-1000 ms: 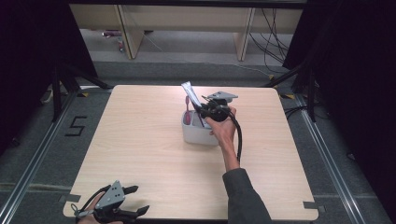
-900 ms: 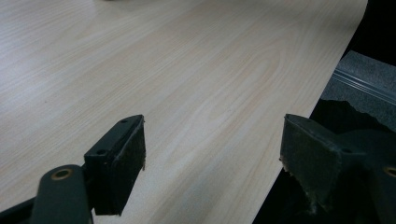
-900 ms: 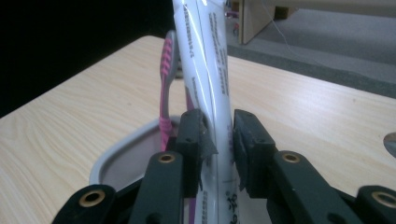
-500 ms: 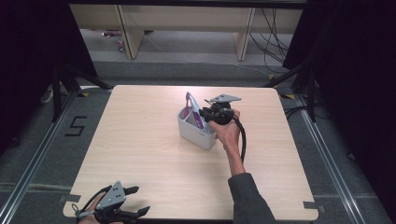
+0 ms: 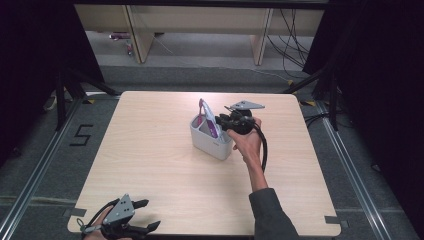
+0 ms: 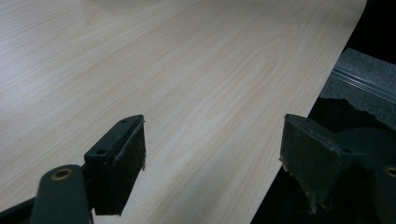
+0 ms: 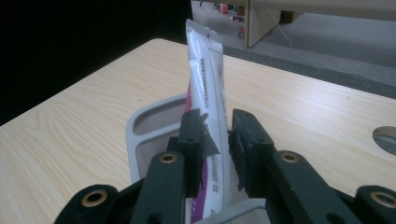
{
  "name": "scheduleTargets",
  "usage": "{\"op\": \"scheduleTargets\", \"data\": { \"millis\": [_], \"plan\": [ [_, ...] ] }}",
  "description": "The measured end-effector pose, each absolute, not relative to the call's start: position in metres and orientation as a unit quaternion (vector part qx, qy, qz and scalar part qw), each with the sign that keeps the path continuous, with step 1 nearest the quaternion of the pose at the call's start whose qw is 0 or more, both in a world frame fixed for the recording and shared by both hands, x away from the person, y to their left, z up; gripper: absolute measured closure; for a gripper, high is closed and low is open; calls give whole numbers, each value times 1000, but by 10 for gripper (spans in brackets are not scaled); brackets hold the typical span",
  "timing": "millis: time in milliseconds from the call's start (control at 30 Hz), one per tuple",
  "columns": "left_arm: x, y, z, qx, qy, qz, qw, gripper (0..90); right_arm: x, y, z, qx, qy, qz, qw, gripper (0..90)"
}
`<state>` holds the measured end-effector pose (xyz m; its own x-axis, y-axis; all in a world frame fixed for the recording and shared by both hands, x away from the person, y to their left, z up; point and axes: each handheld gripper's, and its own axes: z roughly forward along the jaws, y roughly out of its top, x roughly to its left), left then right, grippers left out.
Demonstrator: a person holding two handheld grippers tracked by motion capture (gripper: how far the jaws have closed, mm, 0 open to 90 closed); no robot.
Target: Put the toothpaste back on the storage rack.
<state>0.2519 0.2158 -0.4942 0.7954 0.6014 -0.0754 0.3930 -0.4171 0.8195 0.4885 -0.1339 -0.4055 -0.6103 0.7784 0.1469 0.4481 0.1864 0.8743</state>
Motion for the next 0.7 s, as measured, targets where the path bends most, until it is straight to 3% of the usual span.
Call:
{"op": "scheduleTargets", "data": {
  "millis": [700],
  "plan": [
    [254,215,-495,833,304,118,446,218,458,-153,-393,394,752,500,169,629]
  ]
}}
